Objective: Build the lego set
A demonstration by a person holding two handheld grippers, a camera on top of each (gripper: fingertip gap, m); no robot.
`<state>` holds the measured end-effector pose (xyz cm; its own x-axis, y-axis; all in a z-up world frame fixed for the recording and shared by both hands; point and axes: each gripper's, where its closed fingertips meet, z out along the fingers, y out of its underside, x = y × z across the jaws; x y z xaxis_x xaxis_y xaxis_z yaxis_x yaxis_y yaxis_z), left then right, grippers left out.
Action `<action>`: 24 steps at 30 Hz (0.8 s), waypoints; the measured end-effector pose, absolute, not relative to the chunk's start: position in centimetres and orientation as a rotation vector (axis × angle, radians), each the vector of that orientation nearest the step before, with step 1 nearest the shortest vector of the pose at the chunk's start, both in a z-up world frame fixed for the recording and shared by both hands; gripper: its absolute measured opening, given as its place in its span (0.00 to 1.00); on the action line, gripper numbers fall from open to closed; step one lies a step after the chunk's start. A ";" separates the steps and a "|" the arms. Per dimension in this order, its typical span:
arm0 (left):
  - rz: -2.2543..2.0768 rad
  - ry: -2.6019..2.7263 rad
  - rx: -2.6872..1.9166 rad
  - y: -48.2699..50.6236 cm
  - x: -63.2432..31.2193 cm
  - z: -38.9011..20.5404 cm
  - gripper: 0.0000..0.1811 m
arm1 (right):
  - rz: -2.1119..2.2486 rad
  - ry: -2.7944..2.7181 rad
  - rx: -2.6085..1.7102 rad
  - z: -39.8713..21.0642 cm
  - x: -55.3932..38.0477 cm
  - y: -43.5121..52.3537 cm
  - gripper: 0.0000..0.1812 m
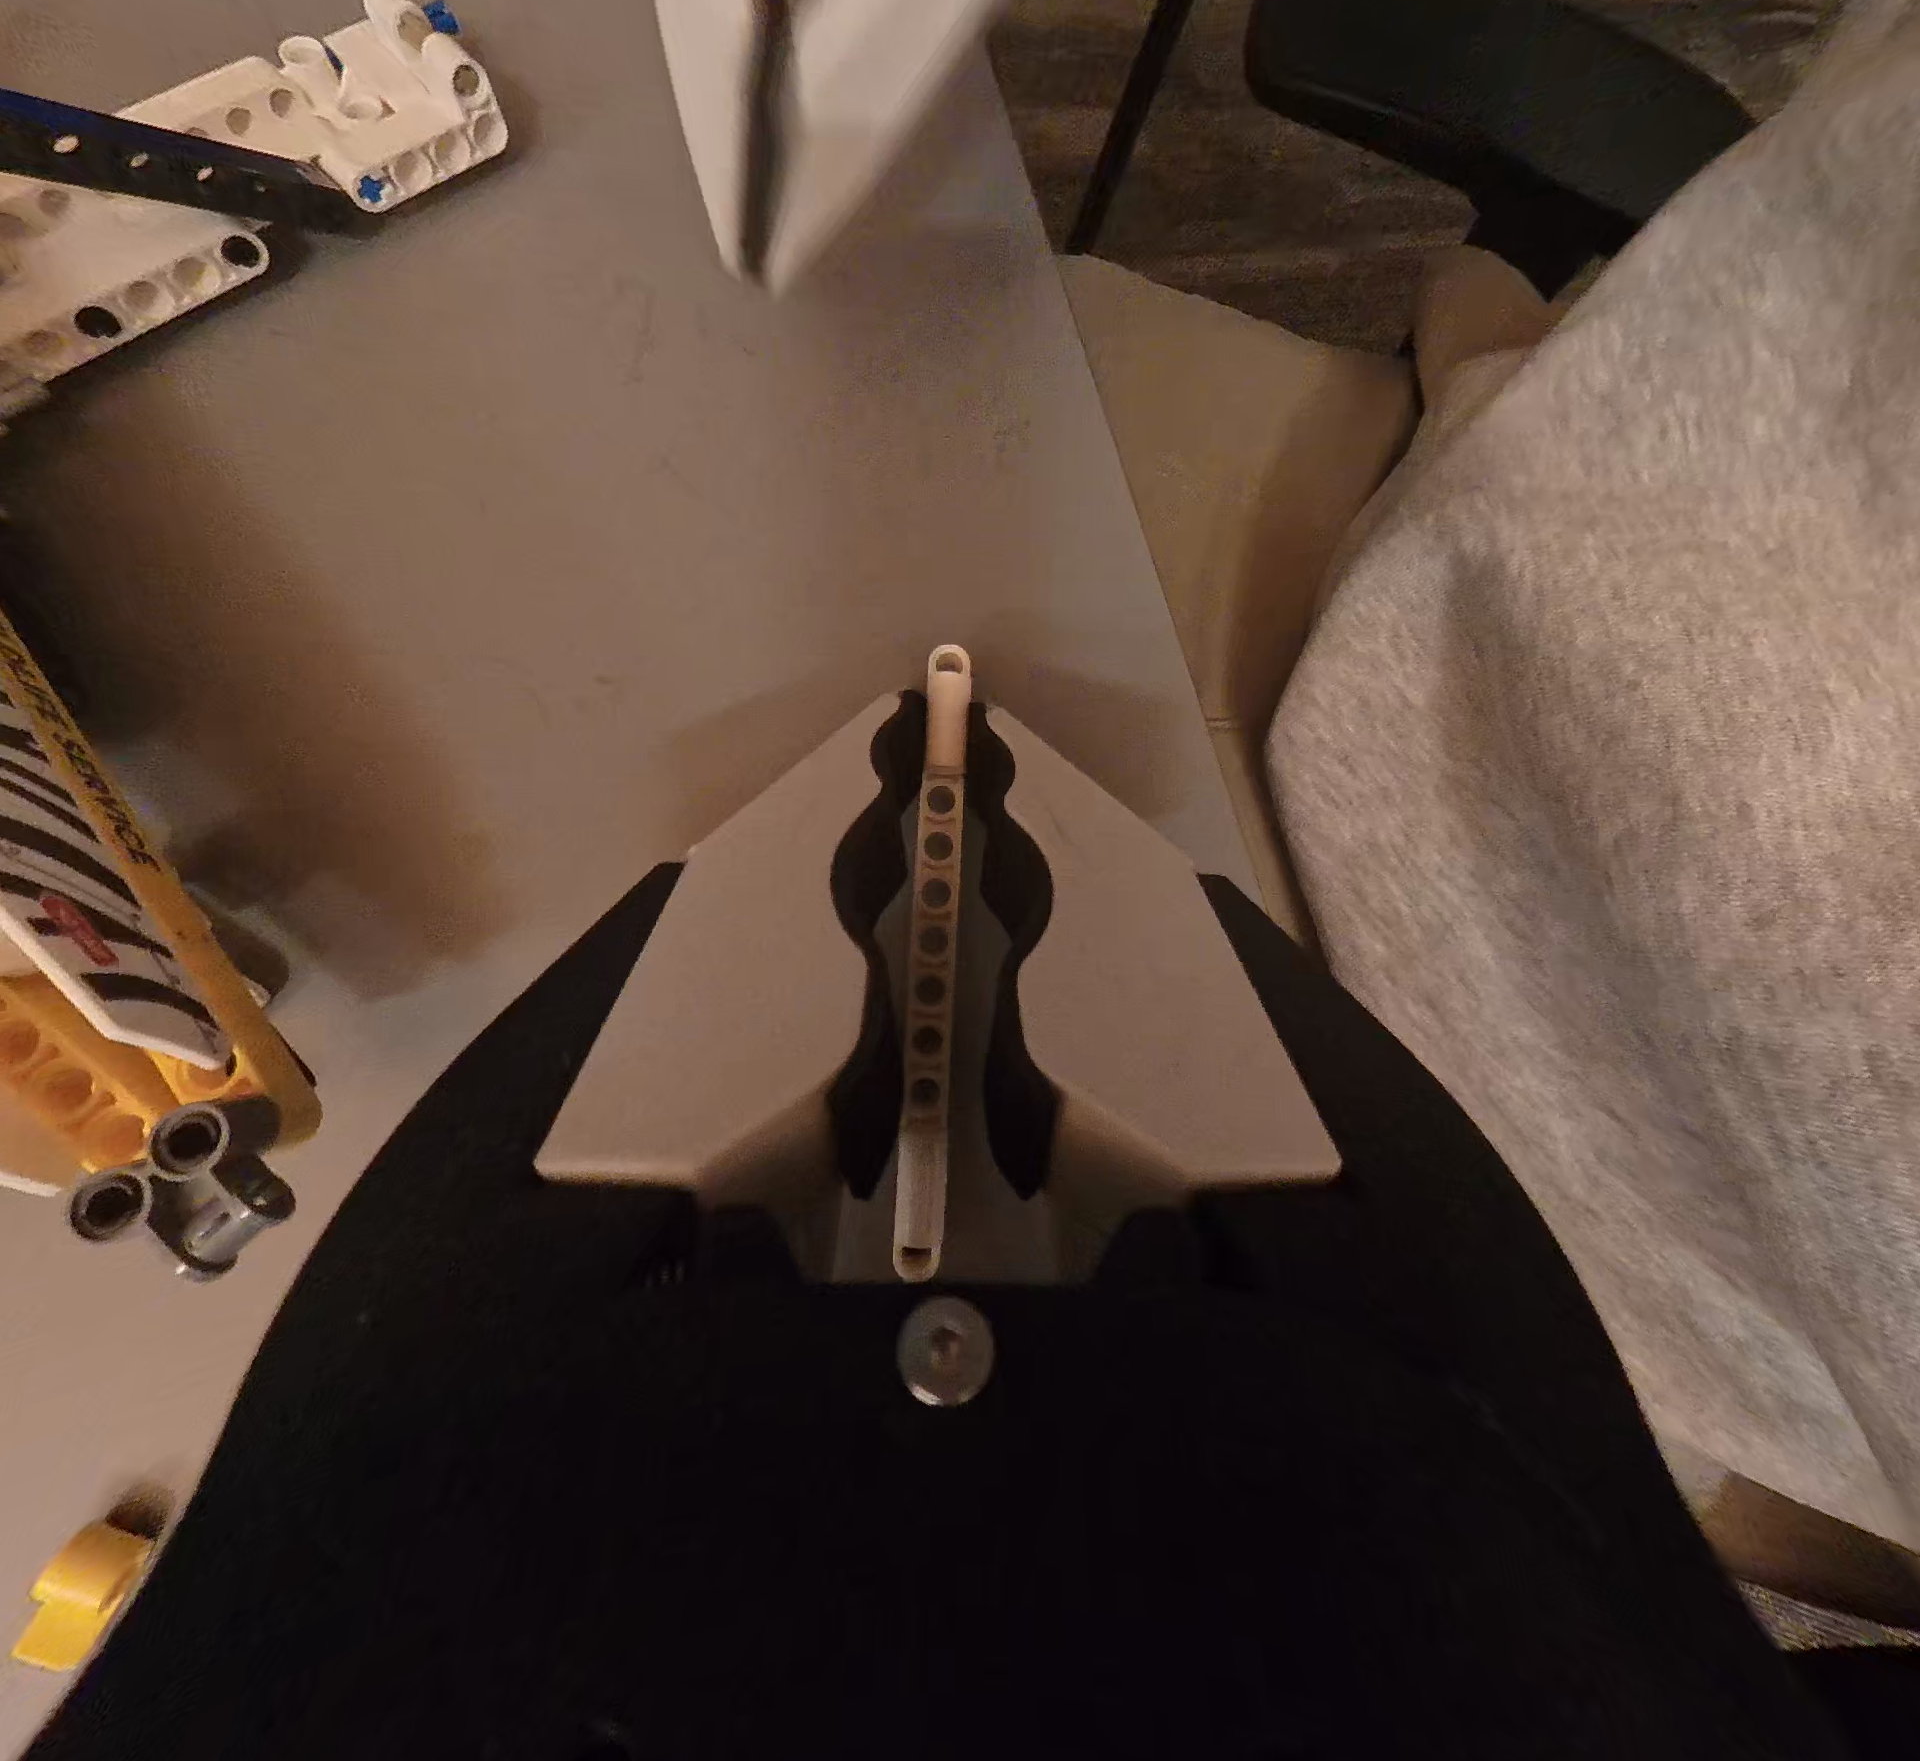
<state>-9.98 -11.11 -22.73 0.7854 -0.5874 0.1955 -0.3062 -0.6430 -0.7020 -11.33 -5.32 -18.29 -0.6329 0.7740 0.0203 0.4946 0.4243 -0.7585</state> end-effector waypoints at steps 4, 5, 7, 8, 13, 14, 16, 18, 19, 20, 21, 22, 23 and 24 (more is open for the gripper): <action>-0.541 0.660 -2.297 -11.2 -10.0 -22.7 0.04 | 1.150 -2.031 -1.299 -14.9 -8.8 0.7 0.00; -0.543 0.660 -2.297 -11.2 -10.0 -22.7 0.04 | 1.139 -1.968 -1.335 -14.0 -7.7 2.3 0.00; -0.539 0.663 -2.296 -11.2 -10.0 -22.7 0.04 | 1.096 -1.856 -1.394 -12.5 -5.2 5.1 0.00; -0.538 0.664 -2.296 -11.2 -10.0 -22.7 0.04 | 1.067 -1.805 -1.418 -11.9 -3.9 6.4 0.01; -0.500 0.632 -2.263 -10.8 -10.3 -22.1 0.04 | 0.932 -1.551 -1.506 -9.3 3.2 10.6 0.03; -0.503 0.615 -2.241 -10.5 -10.2 -21.6 0.04 | 0.909 -1.512 -1.520 -9.0 4.5 11.0 0.03; -0.521 0.576 -2.185 -9.9 -9.7 -20.2 0.04 | 0.847 -1.454 -1.548 -8.7 7.2 11.8 0.04; -0.544 0.549 -2.135 -9.3 -8.8 -18.7 0.04 | 0.780 -1.411 -1.569 -8.7 9.7 12.5 0.05; -0.551 0.542 -2.122 -9.0 -8.2 -18.2 0.04 | 0.751 -1.391 -1.578 -8.7 10.9 12.8 0.05; -0.553 0.537 -2.108 -8.6 -7.7 -17.6 0.04 | 0.727 -1.369 -1.585 -8.7 12.0 13.1 0.05; -0.565 0.540 -2.097 -8.3 -6.9 -17.2 0.04 | 0.706 -1.345 -1.593 -8.7 13.3 13.4 0.06; -0.583 0.546 -2.098 -8.1 -6.2 -16.9 0.04 | 0.691 -1.317 -1.599 -8.8 14.5 13.6 0.06; -0.593 0.552 -2.102 -7.8 -5.4 -16.7 0.04 | 0.684 -1.287 -1.603 -8.9 15.7 13.8 0.07; -0.597 0.560 -2.105 -7.5 -4.7 -16.5 0.04 | 0.681 -1.254 -1.607 -9.0 17.0 14.0 0.08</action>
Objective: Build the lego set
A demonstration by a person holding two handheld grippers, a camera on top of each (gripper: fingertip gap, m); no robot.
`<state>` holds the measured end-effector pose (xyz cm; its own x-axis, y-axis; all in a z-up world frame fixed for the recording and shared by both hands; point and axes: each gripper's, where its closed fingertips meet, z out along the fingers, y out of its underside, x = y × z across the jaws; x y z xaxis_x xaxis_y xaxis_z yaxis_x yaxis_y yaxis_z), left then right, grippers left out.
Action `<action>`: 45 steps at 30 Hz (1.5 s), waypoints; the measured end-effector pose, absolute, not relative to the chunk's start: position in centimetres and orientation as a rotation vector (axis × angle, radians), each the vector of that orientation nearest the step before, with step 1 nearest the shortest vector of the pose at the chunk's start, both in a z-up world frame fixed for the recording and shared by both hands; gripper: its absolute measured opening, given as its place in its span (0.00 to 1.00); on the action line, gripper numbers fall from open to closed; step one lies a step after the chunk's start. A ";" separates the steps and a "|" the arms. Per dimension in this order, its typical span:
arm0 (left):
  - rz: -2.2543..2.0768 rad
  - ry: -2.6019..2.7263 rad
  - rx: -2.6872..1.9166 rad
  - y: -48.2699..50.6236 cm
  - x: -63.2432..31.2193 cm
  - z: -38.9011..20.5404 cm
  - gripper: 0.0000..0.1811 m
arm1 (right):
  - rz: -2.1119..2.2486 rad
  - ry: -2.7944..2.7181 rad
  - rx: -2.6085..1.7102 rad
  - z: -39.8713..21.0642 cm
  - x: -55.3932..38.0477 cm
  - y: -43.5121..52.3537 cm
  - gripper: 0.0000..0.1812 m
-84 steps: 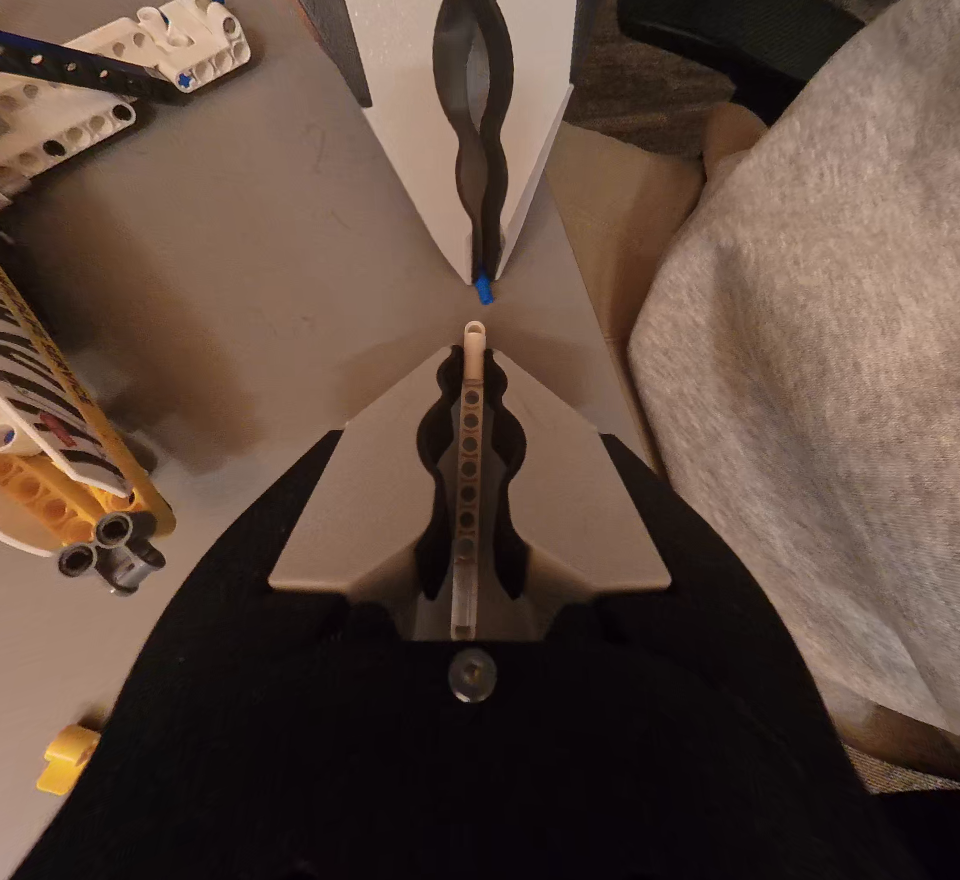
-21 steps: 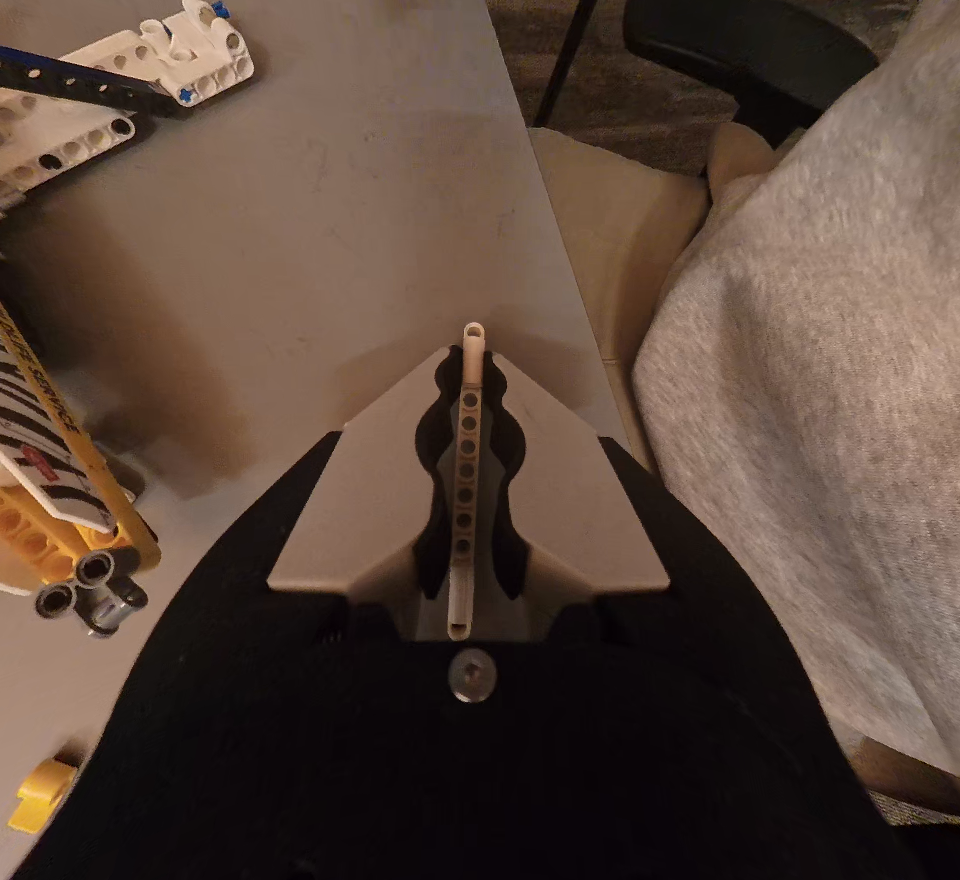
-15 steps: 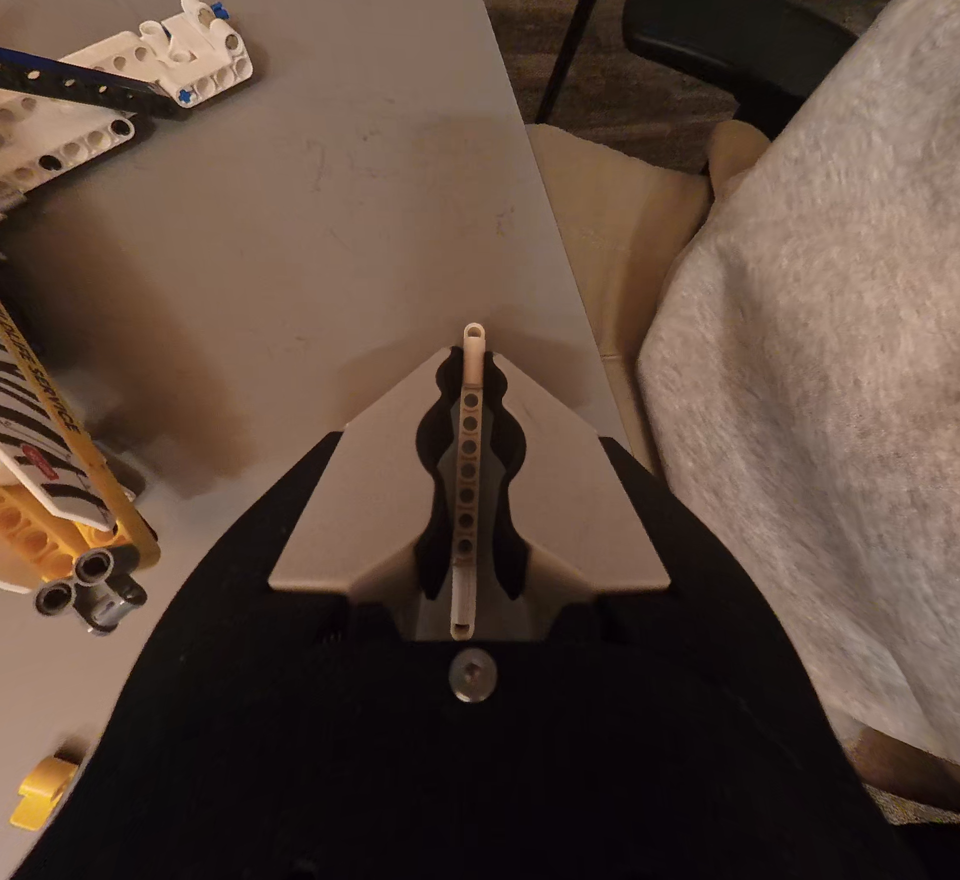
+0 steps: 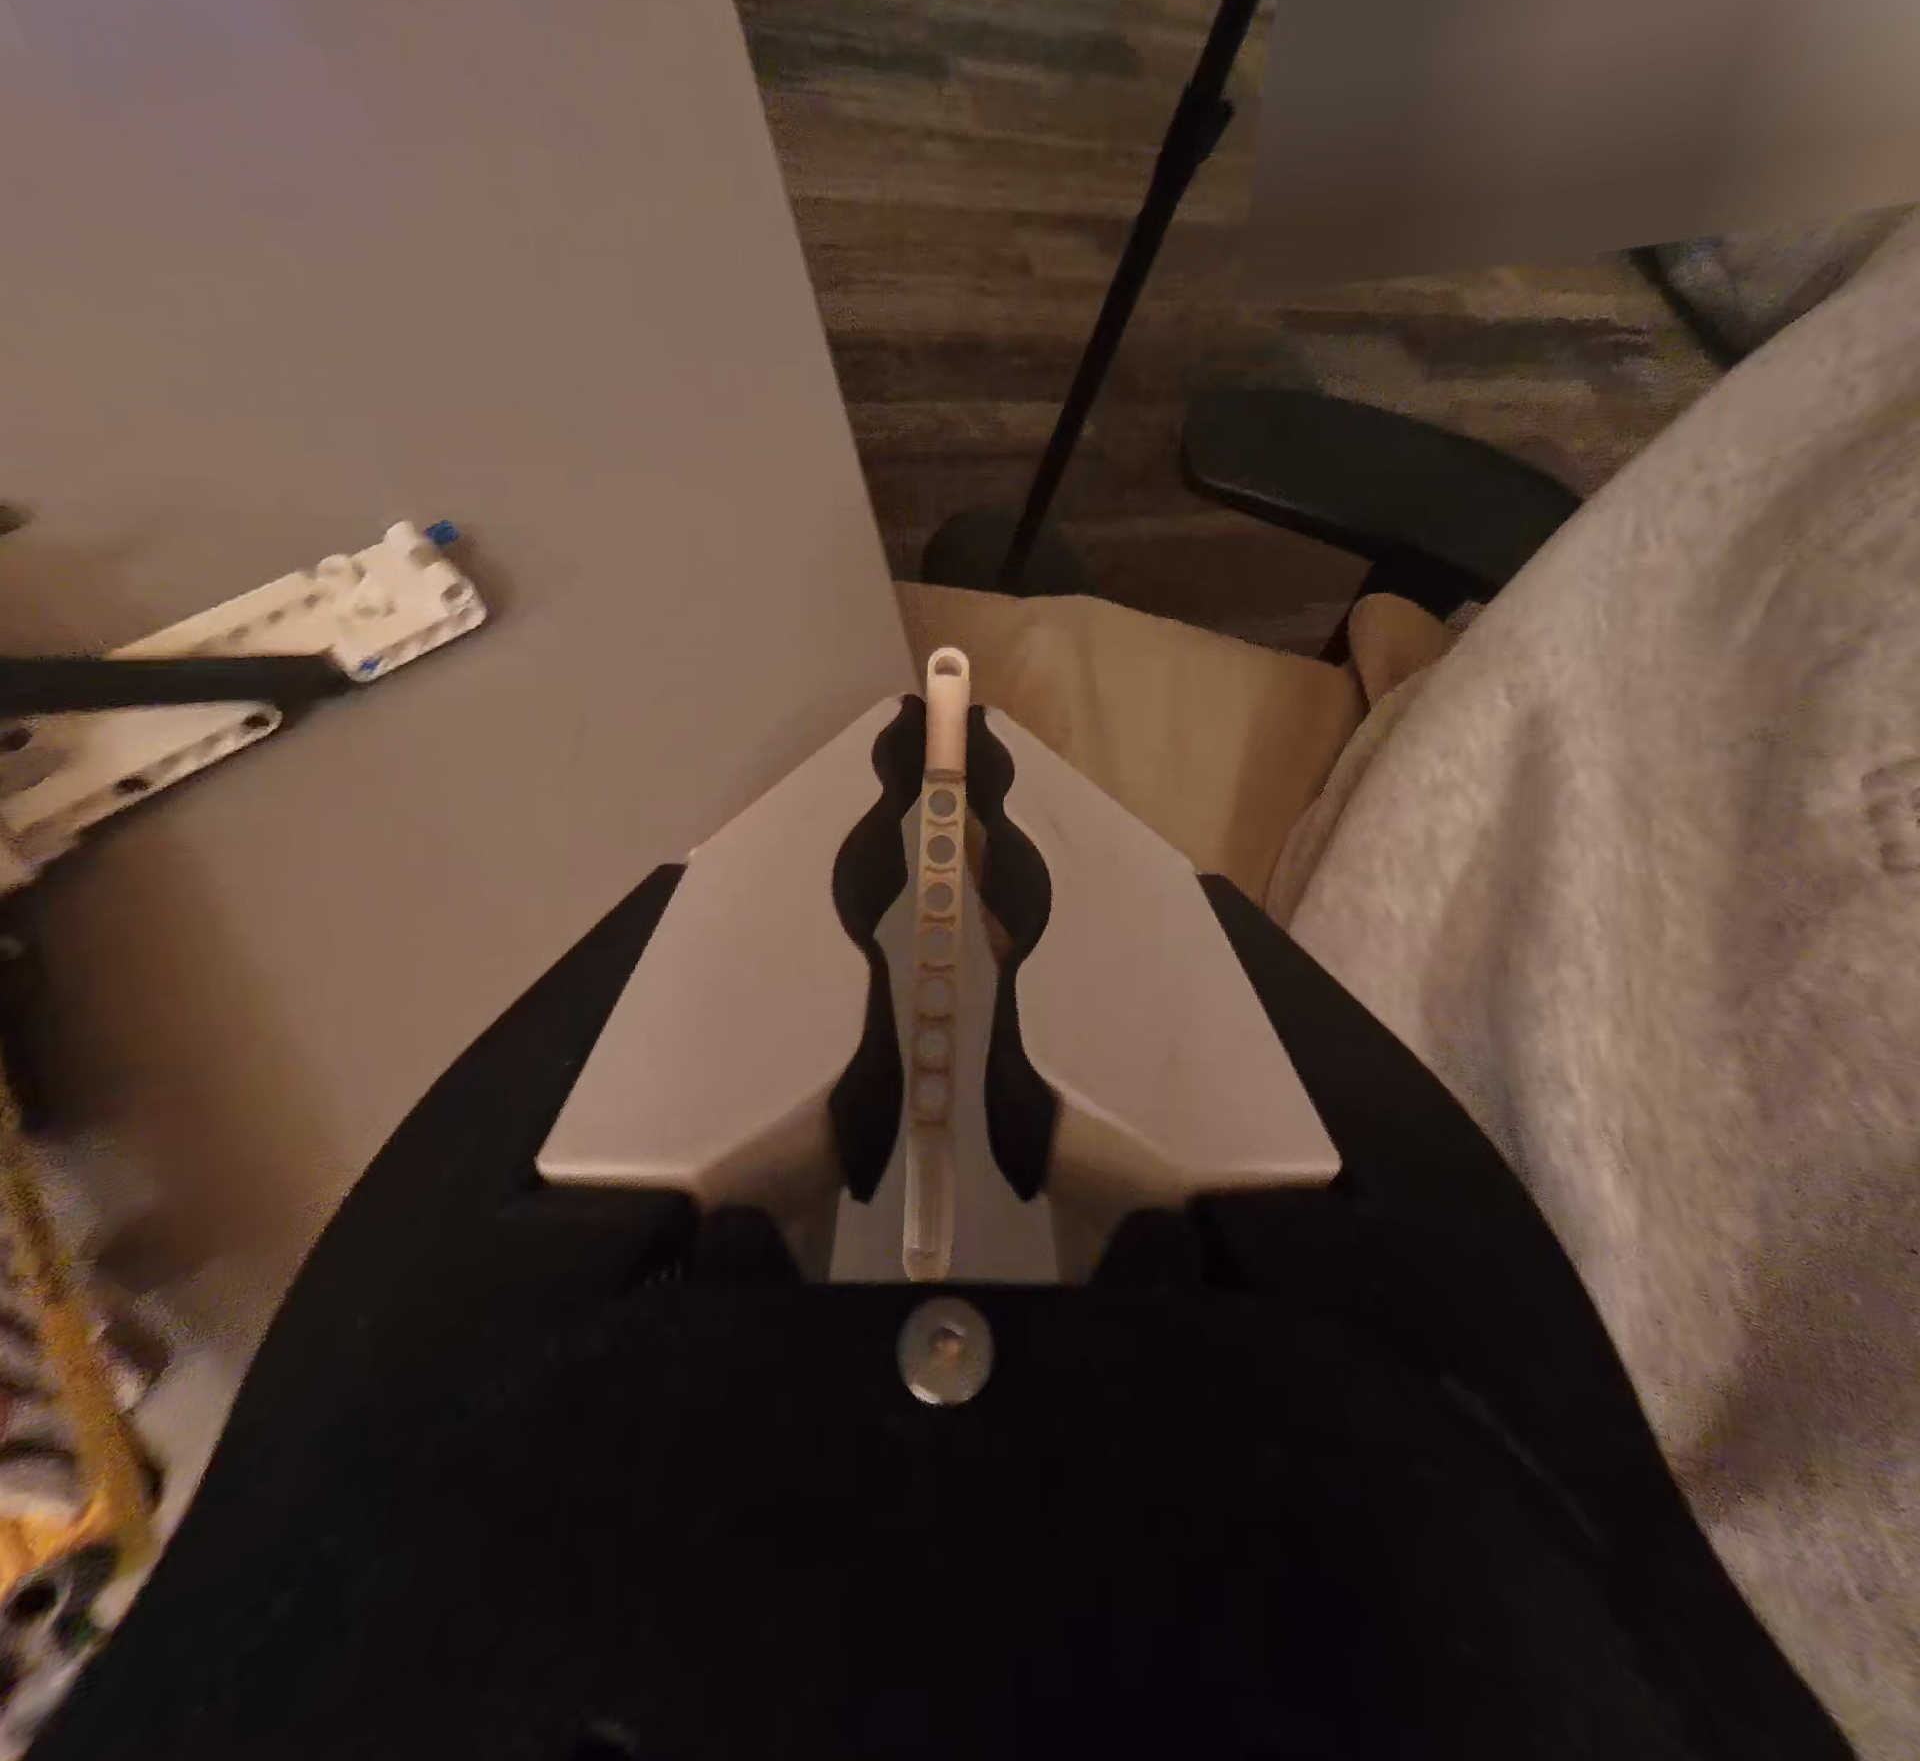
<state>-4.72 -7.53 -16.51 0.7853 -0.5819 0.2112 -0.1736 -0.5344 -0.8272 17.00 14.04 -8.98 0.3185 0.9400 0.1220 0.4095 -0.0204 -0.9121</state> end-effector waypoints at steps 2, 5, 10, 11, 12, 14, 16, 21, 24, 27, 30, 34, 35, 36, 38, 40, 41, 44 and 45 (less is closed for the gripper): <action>-0.615 0.573 -2.110 -7.0 -3.1 -16.2 0.04 | 0.654 -1.180 -1.607 -9.2 19.9 14.7 0.11; -0.643 0.586 -2.103 -5.9 -0.2 -16.1 0.04 | 0.576 -1.084 -1.552 -10.0 24.9 15.5 0.17; -0.754 0.646 -2.069 -4.5 7.0 -16.2 0.04 | 0.166 -0.883 -1.690 -20.9 38.8 18.0 0.31; -0.768 0.667 -2.068 -4.3 8.6 -16.4 0.04 | 0.073 -0.826 -1.764 -25.0 42.9 18.3 0.30; -0.784 0.687 -2.073 -4.1 10.2 -16.6 0.04 | 0.002 -0.767 -1.858 -29.6 47.4 18.2 0.28; -0.821 0.720 -2.086 -3.7 13.2 -17.1 0.04 | -0.039 -0.611 -2.093 -39.7 55.7 16.6 0.21; -0.857 0.750 -2.115 -3.3 16.0 -17.8 0.04 | 0.036 -0.428 -2.293 -48.9 61.9 13.6 0.16; -0.944 0.795 -2.206 -2.0 22.5 -20.7 0.04 | 0.062 0.107 -2.545 -67.4 72.6 6.3 0.09; -0.997 0.797 -2.282 -0.9 25.6 -23.2 0.04 | 0.108 0.370 -2.682 -76.6 74.7 2.0 0.09; -1.003 0.775 -2.348 0.4 27.7 -25.1 0.04 | 0.191 0.560 -2.767 -83.3 74.6 -0.5 0.09; -0.965 0.775 -2.412 1.9 29.1 -26.5 0.04 | 0.244 0.707 -2.765 -87.5 74.1 -0.1 0.10; -0.937 0.835 -2.481 3.4 31.1 -27.8 0.04 | 0.268 0.849 -2.774 -91.5 74.2 1.5 0.11; -0.932 0.856 -2.494 3.6 31.5 -28.1 0.04 | 0.283 0.883 -2.787 -92.5 74.1 1.7 0.13; -0.935 0.871 -2.508 3.8 32.0 -28.4 0.04 | 0.302 0.914 -2.794 -93.3 74.0 1.9 0.14; -0.961 0.891 -2.538 3.7 32.8 -29.0 0.04 | 0.222 0.925 -2.795 -93.8 75.1 2.0 0.01; -0.981 0.914 -2.551 3.4 33.5 -29.5 0.04 | 0.256 0.933 -2.792 -93.8 75.1 1.9 0.01; -0.992 0.924 -2.551 3.3 33.8 -29.5 0.04 | 0.291 0.954 -2.787 -93.7 75.0 1.9 0.02; -0.979 0.935 -2.524 3.5 33.8 -29.0 0.04 | 0.501 0.996 -2.605 -91.2 74.1 3.6 0.02; -0.975 0.922 -2.505 3.6 33.6 -28.5 0.04 | 0.614 1.001 -2.456 -88.9 73.5 5.2 0.02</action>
<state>33.59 3.60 -28.49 0.5641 -0.6605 0.4955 -0.4576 -0.7496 -0.4782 73.55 5.23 -88.94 0.6438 -0.5431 -0.5390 -0.7266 -0.6547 -0.2083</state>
